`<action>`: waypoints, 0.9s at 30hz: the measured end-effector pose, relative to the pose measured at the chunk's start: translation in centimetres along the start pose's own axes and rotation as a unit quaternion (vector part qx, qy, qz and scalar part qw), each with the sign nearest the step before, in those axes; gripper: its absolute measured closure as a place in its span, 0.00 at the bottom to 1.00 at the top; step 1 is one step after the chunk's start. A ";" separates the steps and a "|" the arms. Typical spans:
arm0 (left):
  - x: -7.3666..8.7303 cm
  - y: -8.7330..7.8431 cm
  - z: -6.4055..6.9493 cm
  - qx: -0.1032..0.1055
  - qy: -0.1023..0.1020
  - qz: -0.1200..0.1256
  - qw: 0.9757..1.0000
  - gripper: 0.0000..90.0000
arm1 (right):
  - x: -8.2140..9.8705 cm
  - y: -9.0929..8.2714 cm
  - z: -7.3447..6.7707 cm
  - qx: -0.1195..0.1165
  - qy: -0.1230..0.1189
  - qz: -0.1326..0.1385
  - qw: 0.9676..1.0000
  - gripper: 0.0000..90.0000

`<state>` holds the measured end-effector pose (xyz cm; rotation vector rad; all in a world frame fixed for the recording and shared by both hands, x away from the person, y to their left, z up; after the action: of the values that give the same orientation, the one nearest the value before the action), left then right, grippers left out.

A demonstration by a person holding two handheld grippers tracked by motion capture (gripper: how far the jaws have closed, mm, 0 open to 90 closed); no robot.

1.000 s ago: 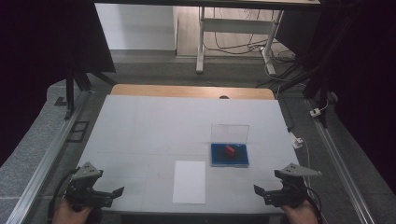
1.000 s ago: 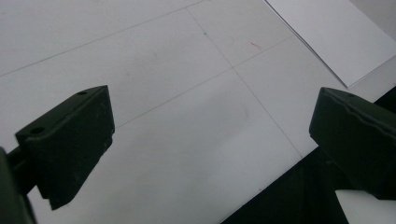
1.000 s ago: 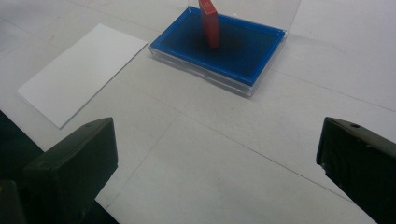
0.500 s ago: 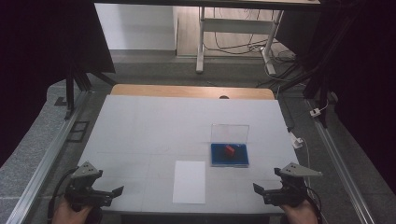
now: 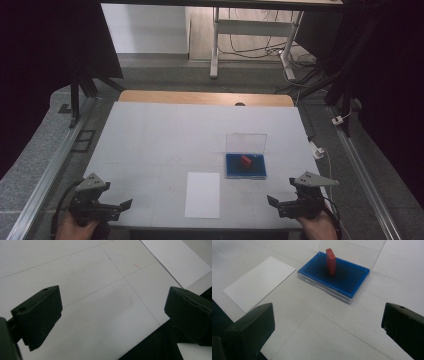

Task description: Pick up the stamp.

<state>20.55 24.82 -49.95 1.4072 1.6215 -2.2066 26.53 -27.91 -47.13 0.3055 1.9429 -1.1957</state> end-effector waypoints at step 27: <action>0.0 0.1 0.2 -0.001 0.009 -0.003 1.000 0.01 | -2.0 2.9 -0.8 -0.048 0.009 -0.011 0.999 0.00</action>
<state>20.49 24.62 -49.98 1.4268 1.6345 -2.2006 29.06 -25.36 -47.35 0.2457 2.0160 -1.1140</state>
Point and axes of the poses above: each handheld gripper's, and its own axes: y roughly forward along the jaws, x roughly out of its underside, z roughly to its right, the point moved 3 cm from there along y, roughly forward along the jaws, and after that the axes turned 12 degrees about y, right-handed, at the moved point
